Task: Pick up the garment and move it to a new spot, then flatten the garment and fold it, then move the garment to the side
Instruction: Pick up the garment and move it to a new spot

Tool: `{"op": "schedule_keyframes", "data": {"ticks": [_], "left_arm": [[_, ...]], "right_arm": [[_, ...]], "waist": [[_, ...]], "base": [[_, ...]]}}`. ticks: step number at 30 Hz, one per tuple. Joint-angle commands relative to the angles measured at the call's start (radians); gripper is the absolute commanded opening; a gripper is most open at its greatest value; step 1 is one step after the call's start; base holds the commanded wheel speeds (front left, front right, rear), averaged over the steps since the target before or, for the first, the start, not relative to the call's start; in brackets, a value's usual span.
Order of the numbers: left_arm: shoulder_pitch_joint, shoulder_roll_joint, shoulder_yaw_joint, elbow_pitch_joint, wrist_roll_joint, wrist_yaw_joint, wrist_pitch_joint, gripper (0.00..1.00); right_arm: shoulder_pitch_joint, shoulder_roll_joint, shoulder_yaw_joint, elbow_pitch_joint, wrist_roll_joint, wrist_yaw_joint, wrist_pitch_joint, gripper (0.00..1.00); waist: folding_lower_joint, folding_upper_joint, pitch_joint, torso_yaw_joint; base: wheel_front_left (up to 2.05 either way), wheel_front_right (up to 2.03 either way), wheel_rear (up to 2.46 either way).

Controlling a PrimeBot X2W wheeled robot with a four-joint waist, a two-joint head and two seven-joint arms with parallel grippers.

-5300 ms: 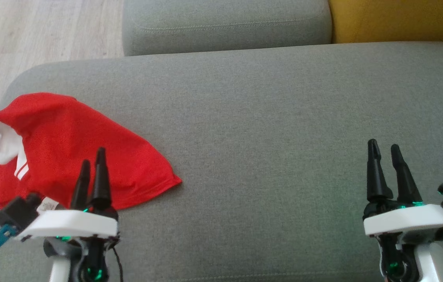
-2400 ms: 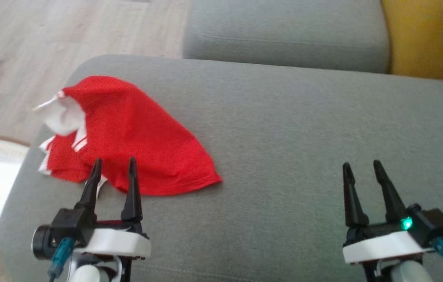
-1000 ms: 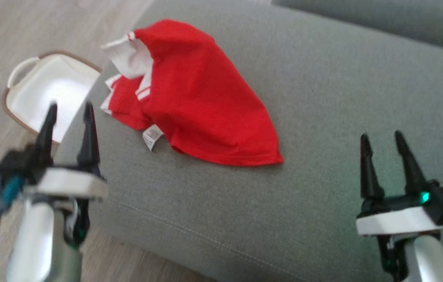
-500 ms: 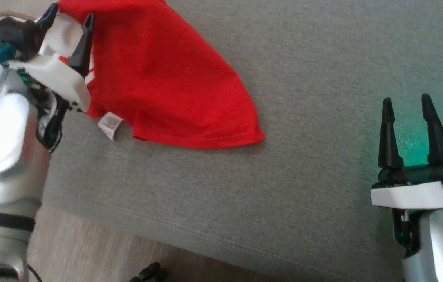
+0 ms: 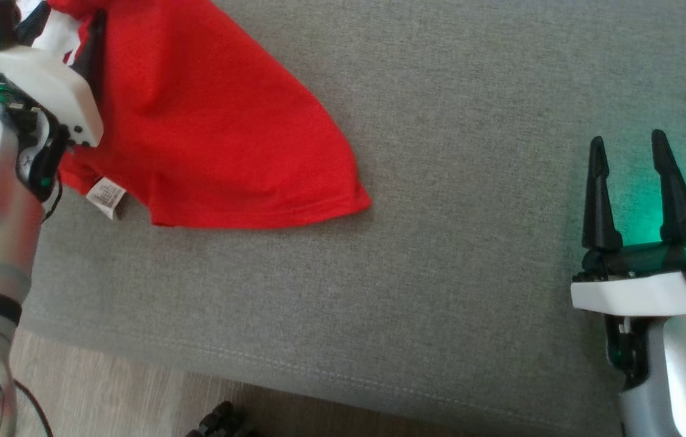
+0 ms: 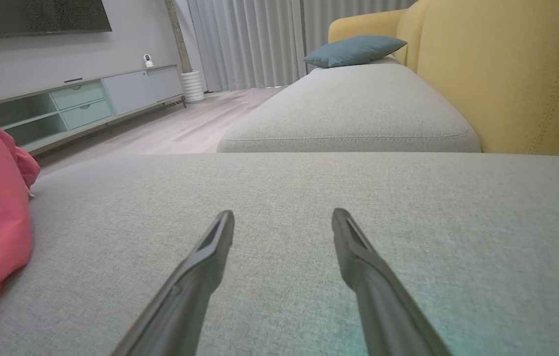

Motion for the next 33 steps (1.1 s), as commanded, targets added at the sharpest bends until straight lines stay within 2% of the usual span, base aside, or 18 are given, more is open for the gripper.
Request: {"op": "schedule_keyframes", "data": {"ticks": [1,2,3,4,10,15,19,24,33], "left_arm": [[-0.044,0.070,0.023,-0.014,-0.008,0.001,-0.009,1.00],[-0.049,0.071,0.014,-0.007,-0.018,0.001,-0.013,0.73],[-0.055,0.072,0.004,-0.002,-0.027,0.001,-0.018,0.38],[-0.059,0.074,-0.006,0.001,-0.037,0.001,-0.025,0.00],[-0.096,0.090,-0.022,0.044,-0.047,0.005,-0.134,0.00],[-0.106,0.101,0.009,0.010,-0.037,0.045,-0.184,0.00],[-0.077,0.115,0.068,-0.157,-0.019,0.079,-0.189,0.00],[0.038,0.127,0.141,-0.390,0.009,0.118,-0.189,0.00],[0.150,0.130,0.135,-0.633,0.022,0.157,-0.152,0.00]], "right_arm": [[-0.010,-0.004,0.032,-0.035,0.005,0.008,-0.006,1.00],[-0.011,-0.004,0.034,-0.034,0.006,0.008,-0.006,1.00],[-0.012,-0.004,0.037,-0.034,0.007,0.008,-0.006,1.00],[-0.013,-0.004,0.040,-0.033,0.008,0.008,-0.006,1.00],[-0.011,-0.004,0.068,-0.019,0.022,0.008,-0.006,1.00],[-0.007,-0.004,0.093,-0.006,0.043,0.008,-0.006,1.00],[0.004,-0.004,0.100,0.003,0.071,0.008,-0.006,1.00],[0.019,-0.004,0.110,0.015,0.116,0.008,-0.006,1.00],[0.034,-0.004,0.137,0.015,0.172,0.008,-0.006,1.00]], "waist": [[-0.0001,0.0000,0.003,-0.004],[-0.0001,0.0000,0.005,-0.006],[-0.0001,0.0000,0.005,-0.009],[-0.0001,0.0000,0.005,-0.012],[-0.0001,0.0000,-0.022,-0.028],[-0.0001,0.0000,-0.081,-0.050],[-0.0001,0.0000,-0.146,-0.076],[-0.0001,0.0000,-0.225,-0.123],[-0.0001,0.0000,-0.289,-0.222]], "base": [[0.00,0.00,0.00],[0.00,0.00,0.00],[0.00,0.00,0.00],[0.00,0.00,0.00],[0.00,0.00,0.00],[0.00,0.00,0.00],[0.00,0.00,0.00],[0.00,0.00,0.00],[0.00,0.00,0.00]]}}
